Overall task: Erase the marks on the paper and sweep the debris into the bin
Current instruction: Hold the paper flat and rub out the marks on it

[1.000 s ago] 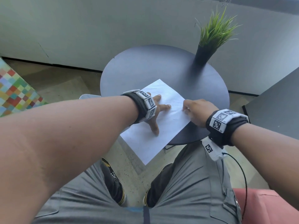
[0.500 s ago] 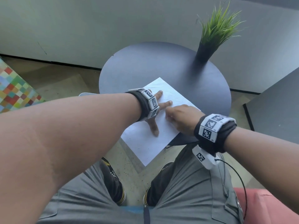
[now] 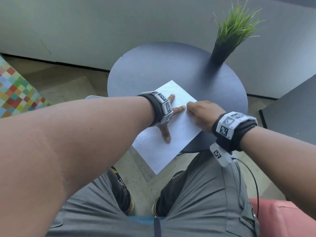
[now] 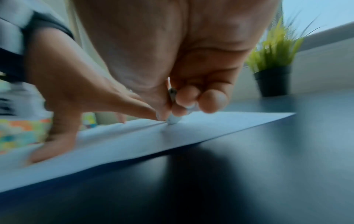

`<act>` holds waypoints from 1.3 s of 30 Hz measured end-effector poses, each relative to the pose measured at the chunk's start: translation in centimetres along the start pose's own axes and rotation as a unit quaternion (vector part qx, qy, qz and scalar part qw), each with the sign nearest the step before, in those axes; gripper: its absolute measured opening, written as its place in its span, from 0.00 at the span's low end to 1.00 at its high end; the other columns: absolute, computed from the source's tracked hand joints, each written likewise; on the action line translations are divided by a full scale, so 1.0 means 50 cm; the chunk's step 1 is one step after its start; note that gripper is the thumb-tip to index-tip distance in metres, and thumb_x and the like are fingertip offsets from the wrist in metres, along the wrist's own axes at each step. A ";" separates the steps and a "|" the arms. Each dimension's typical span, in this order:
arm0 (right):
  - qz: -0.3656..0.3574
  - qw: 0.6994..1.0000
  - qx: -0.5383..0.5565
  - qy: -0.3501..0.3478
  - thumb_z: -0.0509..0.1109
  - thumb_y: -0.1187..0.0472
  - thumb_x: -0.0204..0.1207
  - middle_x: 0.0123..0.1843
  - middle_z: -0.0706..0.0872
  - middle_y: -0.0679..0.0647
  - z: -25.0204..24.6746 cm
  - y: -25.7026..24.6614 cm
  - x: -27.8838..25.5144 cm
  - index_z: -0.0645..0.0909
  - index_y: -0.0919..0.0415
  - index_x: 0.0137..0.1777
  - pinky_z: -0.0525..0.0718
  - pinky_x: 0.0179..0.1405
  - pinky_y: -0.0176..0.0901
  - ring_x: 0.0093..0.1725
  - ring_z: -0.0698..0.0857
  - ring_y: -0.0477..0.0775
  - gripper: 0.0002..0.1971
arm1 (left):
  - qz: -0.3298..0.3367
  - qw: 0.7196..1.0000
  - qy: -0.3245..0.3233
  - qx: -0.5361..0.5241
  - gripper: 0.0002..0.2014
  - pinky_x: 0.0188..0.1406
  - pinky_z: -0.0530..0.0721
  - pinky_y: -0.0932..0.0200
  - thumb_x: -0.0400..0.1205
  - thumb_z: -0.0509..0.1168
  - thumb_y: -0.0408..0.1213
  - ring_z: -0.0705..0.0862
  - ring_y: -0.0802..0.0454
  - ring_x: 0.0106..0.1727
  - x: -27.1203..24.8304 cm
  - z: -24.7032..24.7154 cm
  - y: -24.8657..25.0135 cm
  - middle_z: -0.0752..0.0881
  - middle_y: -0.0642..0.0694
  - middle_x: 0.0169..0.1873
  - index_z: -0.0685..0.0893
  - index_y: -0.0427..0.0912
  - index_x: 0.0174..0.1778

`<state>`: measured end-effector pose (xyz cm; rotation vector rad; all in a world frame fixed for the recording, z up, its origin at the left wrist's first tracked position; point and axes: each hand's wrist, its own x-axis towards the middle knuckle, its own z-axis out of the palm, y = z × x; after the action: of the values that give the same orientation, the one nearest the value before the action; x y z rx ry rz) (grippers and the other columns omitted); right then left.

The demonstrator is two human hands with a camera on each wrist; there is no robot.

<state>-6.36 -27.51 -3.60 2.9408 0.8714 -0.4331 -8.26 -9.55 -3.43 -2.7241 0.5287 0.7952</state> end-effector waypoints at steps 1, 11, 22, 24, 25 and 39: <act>-0.027 0.999 -0.012 -0.014 0.58 0.59 0.80 0.55 0.83 0.56 0.006 -0.022 -0.007 0.74 0.50 0.60 0.82 0.51 0.53 0.55 0.82 0.64 0.11 | 0.001 1.000 0.002 0.002 0.71 0.68 0.63 0.20 0.42 0.65 0.85 0.52 0.26 0.81 0.001 0.000 0.000 0.30 0.45 0.83 0.26 0.75 0.74; -0.065 0.997 -0.008 -0.028 0.57 0.56 0.82 0.58 0.84 0.59 0.016 -0.049 -0.019 0.71 0.51 0.60 0.83 0.52 0.55 0.54 0.83 0.66 0.09 | 0.000 1.000 0.000 0.014 0.71 0.67 0.65 0.20 0.44 0.66 0.84 0.54 0.25 0.81 -0.007 -0.008 0.005 0.31 0.43 0.83 0.26 0.74 0.75; -0.104 0.994 0.001 -0.042 0.59 0.59 0.80 0.49 0.80 0.49 0.030 -0.046 -0.044 0.71 0.49 0.55 0.82 0.50 0.55 0.52 0.83 0.60 0.07 | -0.008 1.000 -0.001 0.013 0.71 0.66 0.66 0.22 0.46 0.68 0.83 0.55 0.25 0.80 -0.013 -0.014 0.011 0.31 0.41 0.83 0.29 0.73 0.77; -0.057 0.998 -0.014 -0.035 0.58 0.57 0.81 0.51 0.82 0.52 0.015 -0.012 -0.036 0.71 0.49 0.57 0.82 0.48 0.54 0.51 0.83 0.62 0.07 | -0.008 1.000 -0.008 0.015 0.70 0.67 0.65 0.22 0.47 0.68 0.82 0.54 0.25 0.80 -0.015 -0.014 0.013 0.31 0.40 0.83 0.29 0.73 0.77; -0.016 0.999 -0.023 -0.018 0.57 0.57 0.81 0.51 0.83 0.54 0.007 0.011 -0.027 0.71 0.50 0.56 0.83 0.47 0.54 0.49 0.82 0.63 0.07 | -0.007 1.000 -0.008 0.015 0.70 0.68 0.64 0.21 0.49 0.69 0.82 0.53 0.25 0.81 -0.017 -0.016 0.015 0.31 0.39 0.83 0.29 0.73 0.77; -0.080 0.997 0.009 -0.006 0.58 0.59 0.78 0.44 0.78 0.49 0.043 -0.013 -0.056 0.69 0.48 0.49 0.81 0.46 0.52 0.47 0.81 0.60 0.04 | -0.018 0.999 -0.014 0.029 0.70 0.66 0.65 0.20 0.49 0.70 0.81 0.54 0.24 0.80 -0.022 -0.027 0.021 0.32 0.38 0.83 0.29 0.74 0.77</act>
<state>-9.50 -28.69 -4.85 2.8931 1.1119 -0.4677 -8.92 -10.63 -1.87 -2.6569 0.4887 0.7956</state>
